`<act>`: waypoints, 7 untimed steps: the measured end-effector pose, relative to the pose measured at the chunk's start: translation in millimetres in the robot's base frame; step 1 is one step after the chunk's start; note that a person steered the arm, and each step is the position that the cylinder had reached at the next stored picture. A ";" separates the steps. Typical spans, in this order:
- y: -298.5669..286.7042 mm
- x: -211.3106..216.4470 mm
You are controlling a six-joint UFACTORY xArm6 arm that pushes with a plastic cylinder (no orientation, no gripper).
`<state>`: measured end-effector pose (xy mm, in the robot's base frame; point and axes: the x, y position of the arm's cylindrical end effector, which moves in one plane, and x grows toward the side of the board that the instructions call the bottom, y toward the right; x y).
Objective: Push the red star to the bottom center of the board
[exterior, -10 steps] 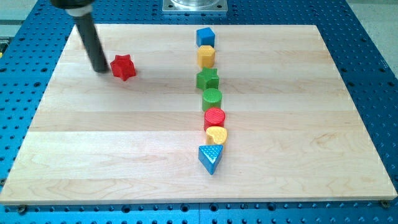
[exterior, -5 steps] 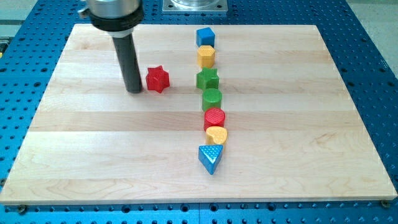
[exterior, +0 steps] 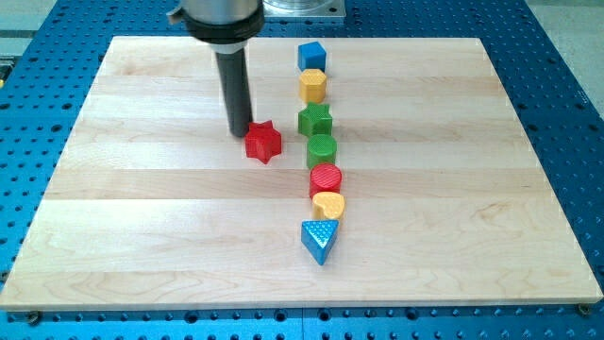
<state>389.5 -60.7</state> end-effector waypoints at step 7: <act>-13.0 118.0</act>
<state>507.5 -73.8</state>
